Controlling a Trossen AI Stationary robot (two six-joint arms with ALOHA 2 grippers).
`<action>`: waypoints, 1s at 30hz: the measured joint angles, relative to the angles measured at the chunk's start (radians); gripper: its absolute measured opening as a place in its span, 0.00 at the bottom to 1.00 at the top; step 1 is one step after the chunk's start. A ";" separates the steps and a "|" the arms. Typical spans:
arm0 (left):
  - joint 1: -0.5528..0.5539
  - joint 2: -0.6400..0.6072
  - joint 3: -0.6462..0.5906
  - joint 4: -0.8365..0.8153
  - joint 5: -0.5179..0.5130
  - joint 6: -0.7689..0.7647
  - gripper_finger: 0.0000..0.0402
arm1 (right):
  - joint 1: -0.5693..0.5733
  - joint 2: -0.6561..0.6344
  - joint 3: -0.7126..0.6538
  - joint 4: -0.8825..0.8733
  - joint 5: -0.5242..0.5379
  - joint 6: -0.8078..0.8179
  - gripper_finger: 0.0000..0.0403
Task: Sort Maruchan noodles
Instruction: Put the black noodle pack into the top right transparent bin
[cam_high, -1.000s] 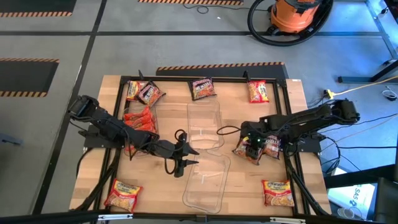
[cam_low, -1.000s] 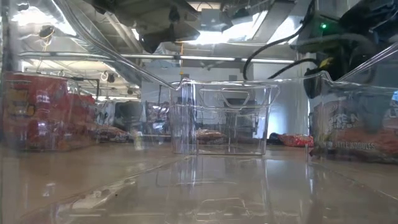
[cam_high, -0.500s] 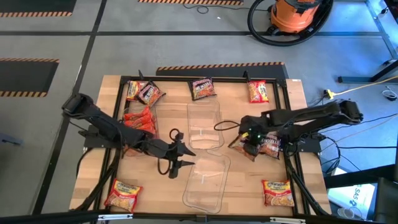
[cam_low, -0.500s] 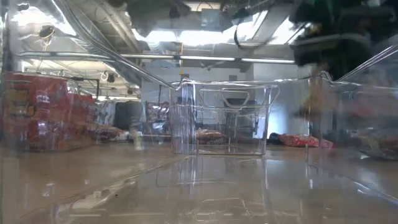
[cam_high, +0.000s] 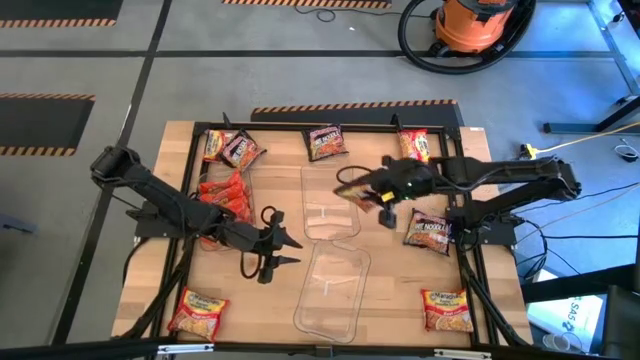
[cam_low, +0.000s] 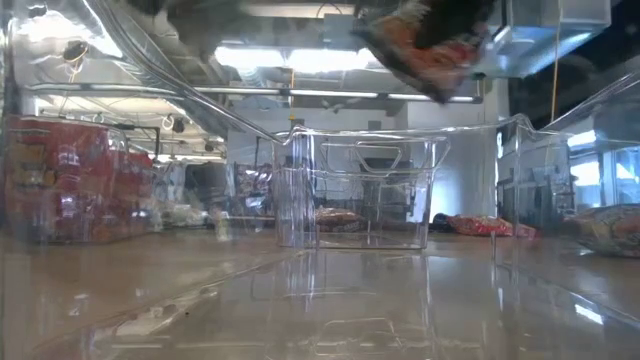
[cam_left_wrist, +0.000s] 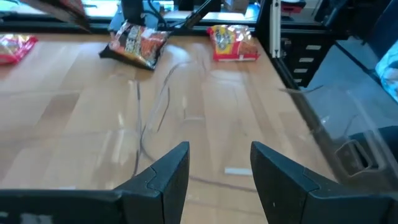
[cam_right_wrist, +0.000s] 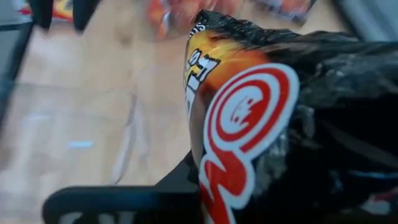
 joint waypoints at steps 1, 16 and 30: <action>0.001 0.001 -0.020 0.030 -0.001 0.002 0.41 | -0.009 0.020 0.016 0.008 0.012 -0.029 0.08; 0.054 0.001 -0.144 0.144 -0.108 0.024 0.41 | -0.162 0.484 0.358 -0.141 0.014 -0.370 0.08; 0.054 0.001 -0.144 0.157 -0.102 -0.003 0.41 | -0.193 0.713 0.376 -0.132 0.039 -0.455 0.08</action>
